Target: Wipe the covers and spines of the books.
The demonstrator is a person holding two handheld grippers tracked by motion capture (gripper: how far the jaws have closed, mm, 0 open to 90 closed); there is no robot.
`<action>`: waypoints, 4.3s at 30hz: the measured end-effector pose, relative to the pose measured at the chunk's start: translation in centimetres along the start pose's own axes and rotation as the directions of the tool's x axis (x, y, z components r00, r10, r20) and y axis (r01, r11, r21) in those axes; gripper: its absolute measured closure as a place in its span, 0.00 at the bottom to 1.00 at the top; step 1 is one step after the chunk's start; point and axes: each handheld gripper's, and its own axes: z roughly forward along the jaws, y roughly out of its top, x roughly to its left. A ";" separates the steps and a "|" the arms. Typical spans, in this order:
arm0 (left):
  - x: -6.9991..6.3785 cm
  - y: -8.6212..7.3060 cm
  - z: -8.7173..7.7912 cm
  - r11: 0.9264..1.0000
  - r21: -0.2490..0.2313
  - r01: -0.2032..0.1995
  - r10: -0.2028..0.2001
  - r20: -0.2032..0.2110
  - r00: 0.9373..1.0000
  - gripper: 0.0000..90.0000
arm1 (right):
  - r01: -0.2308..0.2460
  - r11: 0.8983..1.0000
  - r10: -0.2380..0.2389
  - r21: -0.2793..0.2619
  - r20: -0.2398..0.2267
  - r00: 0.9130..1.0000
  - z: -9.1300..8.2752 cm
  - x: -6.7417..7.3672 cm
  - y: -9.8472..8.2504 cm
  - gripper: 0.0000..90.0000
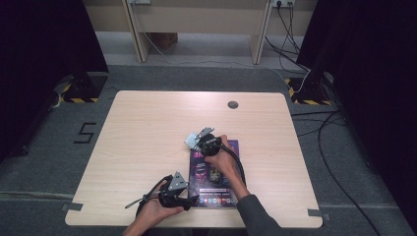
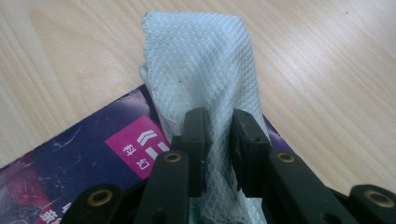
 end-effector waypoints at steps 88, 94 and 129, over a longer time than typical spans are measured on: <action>0.0 -0.1 0.0 1.000 -0.010 0.017 -0.017 -0.004 1.000 0.42 | -0.072 0.997 0.072 -0.016 -0.011 0.997 -5.9 -1.5 -8.2 0.84; 0.0 -0.1 0.0 1.000 -0.009 0.008 -0.008 -0.008 1.000 0.42 | -0.043 0.999 0.043 -0.011 -0.007 0.999 -6.0 -0.9 -7.9 0.84; 1.8 -0.8 -2.2 0.987 -0.041 0.157 -0.158 -0.002 0.988 0.31 | -0.031 0.999 0.030 -0.023 -0.061 0.998 -4.8 1.1 -5.9 0.84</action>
